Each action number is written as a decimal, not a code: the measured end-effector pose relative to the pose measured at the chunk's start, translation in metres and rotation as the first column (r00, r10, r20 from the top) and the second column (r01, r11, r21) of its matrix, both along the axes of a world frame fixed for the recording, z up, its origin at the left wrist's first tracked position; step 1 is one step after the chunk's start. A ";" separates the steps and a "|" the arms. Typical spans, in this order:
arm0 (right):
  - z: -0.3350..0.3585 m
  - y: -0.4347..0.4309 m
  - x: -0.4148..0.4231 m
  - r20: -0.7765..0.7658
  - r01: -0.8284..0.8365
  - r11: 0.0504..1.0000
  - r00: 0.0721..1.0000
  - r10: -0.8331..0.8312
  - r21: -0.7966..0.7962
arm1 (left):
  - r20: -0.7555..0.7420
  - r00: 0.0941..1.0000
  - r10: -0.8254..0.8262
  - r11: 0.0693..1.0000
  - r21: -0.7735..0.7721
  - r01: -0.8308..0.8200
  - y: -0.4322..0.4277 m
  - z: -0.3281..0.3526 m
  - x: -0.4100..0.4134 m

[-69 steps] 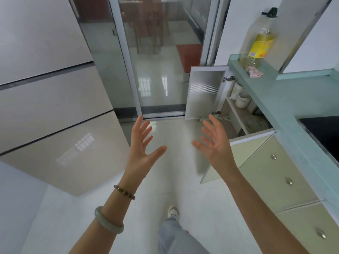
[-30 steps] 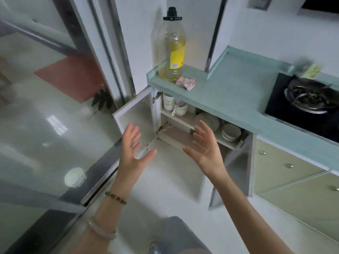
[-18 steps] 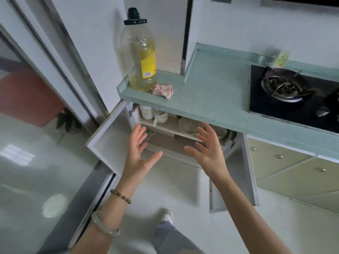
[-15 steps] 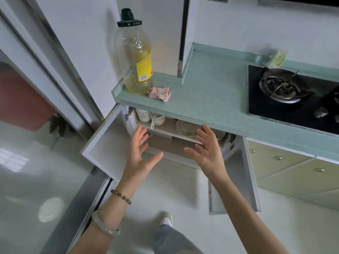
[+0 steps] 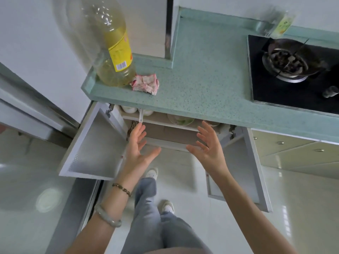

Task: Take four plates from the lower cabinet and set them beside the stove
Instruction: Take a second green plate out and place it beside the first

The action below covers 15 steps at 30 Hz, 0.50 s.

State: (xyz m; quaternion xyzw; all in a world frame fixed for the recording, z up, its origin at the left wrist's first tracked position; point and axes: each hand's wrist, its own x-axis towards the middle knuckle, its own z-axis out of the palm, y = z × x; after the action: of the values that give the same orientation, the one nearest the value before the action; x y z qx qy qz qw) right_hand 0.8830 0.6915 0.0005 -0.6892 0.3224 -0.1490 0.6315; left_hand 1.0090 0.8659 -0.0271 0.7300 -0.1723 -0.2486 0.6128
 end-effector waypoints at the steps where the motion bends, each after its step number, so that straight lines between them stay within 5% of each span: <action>1: -0.008 -0.003 0.006 -0.013 0.008 1.000 1.000 -0.008 0.004 | -0.011 1.000 -0.004 1.000 0.003 0.004 -0.004 -0.007 0.007; 15: -0.198 -0.063 0.089 -0.109 0.109 0.993 0.988 -0.113 -0.045 | -0.042 0.995 -0.095 0.995 0.035 0.096 -0.078 -0.185 0.109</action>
State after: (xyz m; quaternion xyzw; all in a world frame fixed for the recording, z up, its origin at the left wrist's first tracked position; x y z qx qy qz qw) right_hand 0.9721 0.6287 -0.1976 -0.6897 0.3919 -0.1518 0.5897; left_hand 1.1176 0.7881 -0.2124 0.7271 -0.1900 -0.2954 0.5898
